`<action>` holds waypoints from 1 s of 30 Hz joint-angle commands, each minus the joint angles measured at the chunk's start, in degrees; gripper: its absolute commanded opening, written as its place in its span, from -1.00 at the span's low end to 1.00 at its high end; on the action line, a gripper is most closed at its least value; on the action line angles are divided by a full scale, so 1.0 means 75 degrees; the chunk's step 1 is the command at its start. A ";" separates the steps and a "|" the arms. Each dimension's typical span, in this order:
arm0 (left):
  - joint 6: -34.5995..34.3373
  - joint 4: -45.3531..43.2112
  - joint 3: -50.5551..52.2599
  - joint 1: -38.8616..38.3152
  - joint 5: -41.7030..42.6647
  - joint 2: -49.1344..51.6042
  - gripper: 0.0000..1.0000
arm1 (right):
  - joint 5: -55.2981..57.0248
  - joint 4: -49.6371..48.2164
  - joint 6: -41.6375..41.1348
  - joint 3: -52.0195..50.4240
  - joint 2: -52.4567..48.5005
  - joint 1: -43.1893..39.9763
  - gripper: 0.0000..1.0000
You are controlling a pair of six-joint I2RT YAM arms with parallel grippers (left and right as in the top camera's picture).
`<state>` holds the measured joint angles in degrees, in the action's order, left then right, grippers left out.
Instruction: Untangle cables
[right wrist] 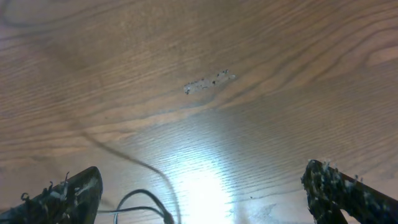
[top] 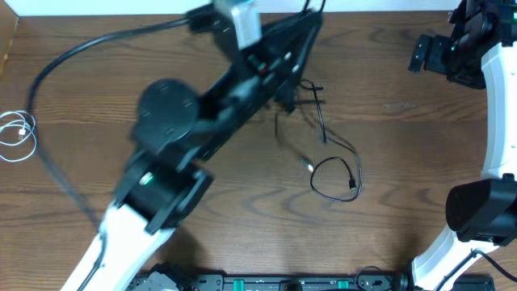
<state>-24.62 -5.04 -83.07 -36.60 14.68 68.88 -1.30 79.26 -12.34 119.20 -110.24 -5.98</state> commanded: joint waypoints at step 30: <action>0.1279 0.7344 -0.0108 0.0006 -0.4339 0.0769 -0.85 | 0.0006 -0.0061 0.0023 0.0032 -0.0006 0.0009 0.99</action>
<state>-16.16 47.72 -83.26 -36.75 -14.26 74.72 -1.30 79.02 -12.36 119.20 -110.24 -5.98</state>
